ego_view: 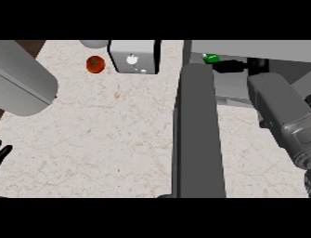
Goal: Pick up the milk, place it into the microwave and close the microwave
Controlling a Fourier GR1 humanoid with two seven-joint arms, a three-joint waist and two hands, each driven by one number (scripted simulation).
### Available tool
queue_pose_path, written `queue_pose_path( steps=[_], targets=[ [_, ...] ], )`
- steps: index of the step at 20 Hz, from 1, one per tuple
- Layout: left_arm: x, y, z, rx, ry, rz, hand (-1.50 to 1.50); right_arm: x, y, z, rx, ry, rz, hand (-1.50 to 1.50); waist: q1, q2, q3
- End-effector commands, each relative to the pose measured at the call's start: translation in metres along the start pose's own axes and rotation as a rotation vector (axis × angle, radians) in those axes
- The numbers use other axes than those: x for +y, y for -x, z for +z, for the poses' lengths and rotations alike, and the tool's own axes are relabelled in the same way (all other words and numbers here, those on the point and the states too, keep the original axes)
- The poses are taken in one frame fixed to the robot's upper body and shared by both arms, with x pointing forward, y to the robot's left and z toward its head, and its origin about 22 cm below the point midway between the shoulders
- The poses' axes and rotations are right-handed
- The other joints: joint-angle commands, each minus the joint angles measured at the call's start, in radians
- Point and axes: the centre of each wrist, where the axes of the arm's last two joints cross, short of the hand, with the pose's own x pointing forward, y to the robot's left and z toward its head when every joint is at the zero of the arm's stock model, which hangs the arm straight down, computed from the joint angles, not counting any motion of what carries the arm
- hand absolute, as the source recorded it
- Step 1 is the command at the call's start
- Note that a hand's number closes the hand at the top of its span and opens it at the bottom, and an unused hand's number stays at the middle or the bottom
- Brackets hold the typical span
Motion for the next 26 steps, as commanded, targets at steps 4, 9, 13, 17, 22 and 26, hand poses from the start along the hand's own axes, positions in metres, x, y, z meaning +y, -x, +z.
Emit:
queue_pose_path(
  steps=[4,9,13,17,22,26],
  targets=[
    [-0.013,0.027,0.002,0.003,0.126,0.077,-1.50,-0.006,0.038,0.031,0.011,-0.087,-0.188,-1.50,-0.031,-0.015,-0.001],
    [-0.028,0.044,-0.006,0.084,0.242,0.099,-1.50,-0.005,0.040,0.034,0.008,-0.179,-0.381,-1.50,-0.060,-0.031,-0.002],
    [-0.024,0.057,-0.025,0.127,0.282,0.077,-1.50,0.019,0.059,0.067,0.036,-0.237,-0.527,-1.50,-0.099,-0.043,-0.003],
    [-0.041,0.068,-0.030,0.132,0.312,0.046,-1.50,0.034,0.075,0.097,0.067,-0.249,-0.597,-1.50,-0.106,-0.052,-0.004],
    [-0.044,0.080,-0.049,0.127,0.316,-0.010,-1.50,0.040,0.106,0.153,0.091,-0.278,-0.647,-1.50,-0.128,-0.060,-0.005],
    [-0.052,0.092,-0.056,0.127,0.327,0.012,1.50,0.051,0.120,0.197,0.135,-0.282,-0.579,-1.50,-0.146,-0.067,-0.007]
  ],
)
